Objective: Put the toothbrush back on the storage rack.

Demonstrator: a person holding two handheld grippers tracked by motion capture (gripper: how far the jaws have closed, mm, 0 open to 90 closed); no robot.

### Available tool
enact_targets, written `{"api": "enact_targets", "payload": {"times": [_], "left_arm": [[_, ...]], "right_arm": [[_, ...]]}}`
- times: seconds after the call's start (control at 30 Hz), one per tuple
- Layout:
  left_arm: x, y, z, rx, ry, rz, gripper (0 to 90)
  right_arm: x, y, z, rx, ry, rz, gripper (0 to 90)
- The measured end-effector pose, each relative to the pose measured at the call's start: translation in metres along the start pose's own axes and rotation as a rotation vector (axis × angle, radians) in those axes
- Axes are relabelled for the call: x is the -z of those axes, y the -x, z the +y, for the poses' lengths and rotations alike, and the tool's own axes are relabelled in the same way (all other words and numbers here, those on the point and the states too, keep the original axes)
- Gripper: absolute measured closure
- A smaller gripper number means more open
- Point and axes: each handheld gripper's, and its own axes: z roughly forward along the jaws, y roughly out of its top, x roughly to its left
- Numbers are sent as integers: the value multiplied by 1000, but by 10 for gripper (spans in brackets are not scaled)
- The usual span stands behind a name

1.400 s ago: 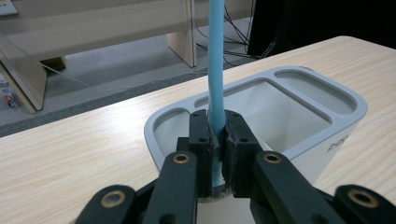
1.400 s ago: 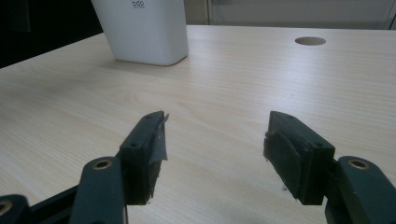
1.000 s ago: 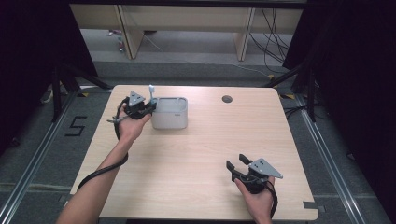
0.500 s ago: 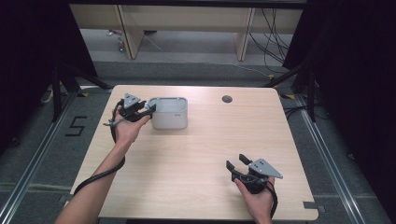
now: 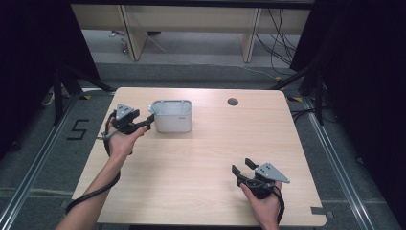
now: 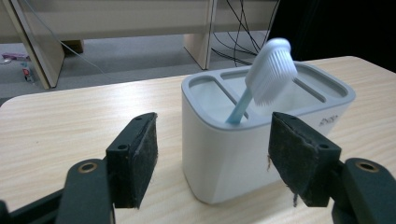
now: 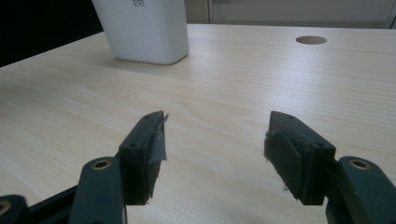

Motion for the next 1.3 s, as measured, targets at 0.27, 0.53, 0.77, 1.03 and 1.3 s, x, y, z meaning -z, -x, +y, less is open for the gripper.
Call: {"api": "enact_targets", "payload": {"times": [0.27, 0.53, 0.77, 1.03, 1.3], "left_arm": [[18, 0, -15, 3, 6, -3, 319], [32, 4, -31, -9, -4, -10, 306], [42, 9, -47, -11, -12, -30, 309], [51, 13, -61, -13, -8, -39, 306], [62, 18, -87, -26, -14, -46, 310]], "right_arm": [[1, 1, 1, 5, -5, -3, 380], [0, 1, 0, 5, -3, -3, 378], [0, 1, 0, 8, 3, -8, 378], [-1, 1, 0, 5, 5, -12, 377], [-1, 1, 0, 5, 4, -12, 377]]}}
